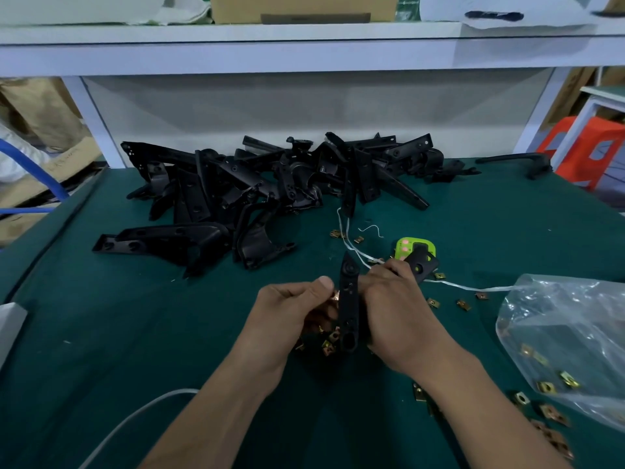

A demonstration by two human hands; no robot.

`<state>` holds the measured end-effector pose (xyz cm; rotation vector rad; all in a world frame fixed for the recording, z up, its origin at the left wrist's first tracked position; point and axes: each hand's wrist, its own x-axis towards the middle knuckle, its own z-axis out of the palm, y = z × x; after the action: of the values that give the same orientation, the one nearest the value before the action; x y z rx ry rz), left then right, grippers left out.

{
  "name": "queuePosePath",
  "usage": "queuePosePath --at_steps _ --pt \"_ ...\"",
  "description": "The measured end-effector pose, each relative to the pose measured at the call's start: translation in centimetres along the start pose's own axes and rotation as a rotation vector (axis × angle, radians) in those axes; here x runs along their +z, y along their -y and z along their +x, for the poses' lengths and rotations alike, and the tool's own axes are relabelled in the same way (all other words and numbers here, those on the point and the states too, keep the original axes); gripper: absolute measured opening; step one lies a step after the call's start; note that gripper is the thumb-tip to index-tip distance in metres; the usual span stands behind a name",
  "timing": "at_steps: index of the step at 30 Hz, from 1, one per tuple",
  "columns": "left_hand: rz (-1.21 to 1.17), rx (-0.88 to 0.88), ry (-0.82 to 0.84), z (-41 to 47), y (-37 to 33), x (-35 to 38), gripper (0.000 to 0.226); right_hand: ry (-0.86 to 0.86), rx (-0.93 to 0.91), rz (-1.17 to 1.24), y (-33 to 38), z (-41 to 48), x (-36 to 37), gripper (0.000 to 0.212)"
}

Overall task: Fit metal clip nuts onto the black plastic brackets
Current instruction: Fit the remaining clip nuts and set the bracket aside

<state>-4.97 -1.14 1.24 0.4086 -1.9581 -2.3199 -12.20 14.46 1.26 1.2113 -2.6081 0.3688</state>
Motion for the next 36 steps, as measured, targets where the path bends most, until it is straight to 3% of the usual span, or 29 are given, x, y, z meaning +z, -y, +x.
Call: queuePosePath --at_steps 6,9,13,18,23,28,36 --pt "0.026 0.018 -0.087 0.1 0.3 0.0 0.05 0.138 0.045 -0.172 0.0 0.3 0.4 0.01" --pt "0.03 0.001 -0.16 0.1 0.4 0.4 0.033 0.139 0.074 -0.209 0.3 0.3 0.5 0.017" --pt "0.074 0.042 -0.267 -0.1 1.1 1.0 0.047 0.134 0.105 -0.217 0.7 0.1 0.5 0.016" --pt "0.315 0.189 -0.344 -0.8 1.5 1.6 0.057 0.124 0.111 -0.213 0.8 -0.2 0.4 0.014" --pt "0.655 0.325 -0.343 -1.6 1.6 1.9 0.038 0.209 0.093 -0.298 1.1 -0.2 0.6 0.015" --pt "0.713 0.293 -0.346 -2.4 0.8 2.7 0.024 0.25 0.072 -0.322 1.2 -0.4 0.3 0.009" --pt "0.991 0.326 -0.388 -2.5 1.3 3.3 0.051 0.261 0.073 -0.376 1.8 -0.3 0.4 0.009"
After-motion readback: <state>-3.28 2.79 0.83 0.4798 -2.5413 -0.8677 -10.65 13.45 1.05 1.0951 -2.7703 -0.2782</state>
